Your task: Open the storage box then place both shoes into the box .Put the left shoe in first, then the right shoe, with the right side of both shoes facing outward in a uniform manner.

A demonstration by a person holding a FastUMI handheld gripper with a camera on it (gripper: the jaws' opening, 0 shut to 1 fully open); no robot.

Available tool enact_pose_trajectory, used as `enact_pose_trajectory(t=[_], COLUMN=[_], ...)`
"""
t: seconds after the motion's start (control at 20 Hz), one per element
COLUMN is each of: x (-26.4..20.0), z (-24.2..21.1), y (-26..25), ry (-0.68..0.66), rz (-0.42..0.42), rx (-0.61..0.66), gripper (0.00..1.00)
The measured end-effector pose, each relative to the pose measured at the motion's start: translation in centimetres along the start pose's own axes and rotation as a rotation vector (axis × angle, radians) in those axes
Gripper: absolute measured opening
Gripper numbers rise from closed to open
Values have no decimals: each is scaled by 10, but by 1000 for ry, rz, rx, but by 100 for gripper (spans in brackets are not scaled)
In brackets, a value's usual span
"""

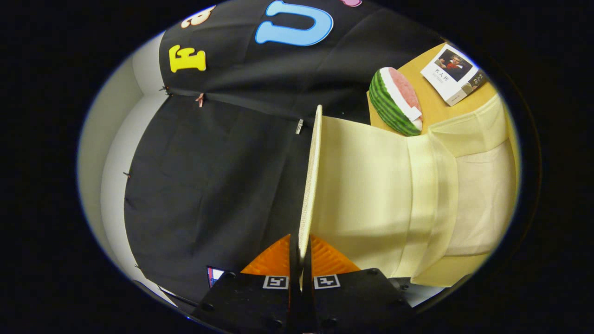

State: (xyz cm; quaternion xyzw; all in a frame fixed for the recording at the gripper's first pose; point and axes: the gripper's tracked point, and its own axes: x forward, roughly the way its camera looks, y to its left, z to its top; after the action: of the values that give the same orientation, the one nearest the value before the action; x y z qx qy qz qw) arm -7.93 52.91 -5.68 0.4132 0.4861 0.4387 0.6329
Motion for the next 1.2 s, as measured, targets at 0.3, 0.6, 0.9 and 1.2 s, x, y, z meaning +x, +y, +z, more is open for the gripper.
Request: enact_pose_trajectory(t=[0.3, 0.6, 0.9, 1.2], x=[41, 37, -35, -141], z=[-12, 4, 59, 102], y=[-13, -33, -54, -101], ry=[54, 13, -139, -255], rz=[-46, -156, -269, -490], rx=[2, -88, -226, -423], gripper=[5, 37, 97, 97])
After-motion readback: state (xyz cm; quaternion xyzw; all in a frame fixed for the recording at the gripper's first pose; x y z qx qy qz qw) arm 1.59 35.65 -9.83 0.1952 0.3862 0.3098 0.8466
